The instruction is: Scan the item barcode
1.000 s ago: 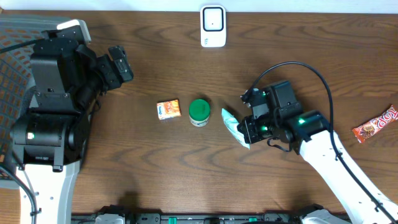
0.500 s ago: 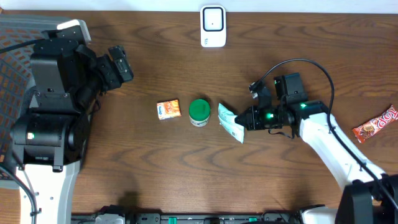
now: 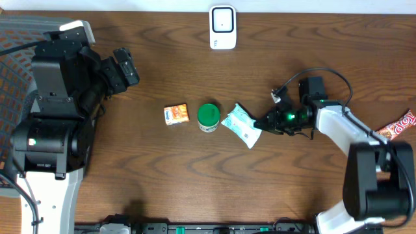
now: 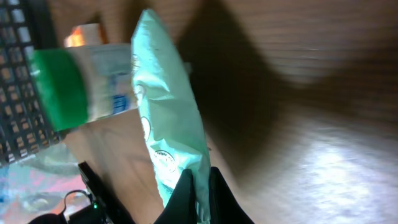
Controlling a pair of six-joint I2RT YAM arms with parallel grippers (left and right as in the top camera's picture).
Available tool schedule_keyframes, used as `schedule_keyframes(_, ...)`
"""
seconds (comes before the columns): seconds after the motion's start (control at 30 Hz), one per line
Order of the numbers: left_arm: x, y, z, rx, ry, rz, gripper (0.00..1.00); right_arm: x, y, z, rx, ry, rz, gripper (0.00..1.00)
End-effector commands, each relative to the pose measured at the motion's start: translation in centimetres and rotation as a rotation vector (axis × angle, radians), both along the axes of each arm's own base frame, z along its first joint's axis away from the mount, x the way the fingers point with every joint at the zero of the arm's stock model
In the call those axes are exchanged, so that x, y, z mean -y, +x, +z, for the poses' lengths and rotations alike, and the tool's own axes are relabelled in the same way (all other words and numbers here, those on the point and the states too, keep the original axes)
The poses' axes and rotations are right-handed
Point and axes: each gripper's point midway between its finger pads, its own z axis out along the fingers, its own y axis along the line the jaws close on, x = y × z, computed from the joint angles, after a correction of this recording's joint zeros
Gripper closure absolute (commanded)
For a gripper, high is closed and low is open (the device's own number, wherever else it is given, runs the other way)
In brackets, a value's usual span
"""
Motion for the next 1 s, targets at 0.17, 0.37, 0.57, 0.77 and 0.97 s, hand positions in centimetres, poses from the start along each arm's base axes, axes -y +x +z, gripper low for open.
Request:
schedule_keyframes(0.17,-0.4,0.1,0.3,0.005,0.014,0.011,0.02,2.3,-0.2,-3.0,0.011,-0.066,0.039,0.34)
schedule_keyframes(0.37,-0.4,0.1,0.3,0.005,0.014,0.011,0.02,2.3,1.5,-0.4,0.198,-0.082,0.121,0.01)
schedule_keyframes(0.57,-0.4,0.1,0.3,0.005,0.014,0.011,0.02,2.1,3.1,0.5,0.345,-0.101,0.196,0.01)
schedule_keyframes(0.77,-0.4,0.1,0.3,0.005,0.014,0.011,0.02,0.3,3.2,0.6,0.436,-0.103,0.298,0.01)
schedule_keyframes(0.97,-0.4,0.1,0.3,0.005,0.014,0.011,0.02,-2.2,2.4,0.5,0.483,-0.094,0.395,0.01)
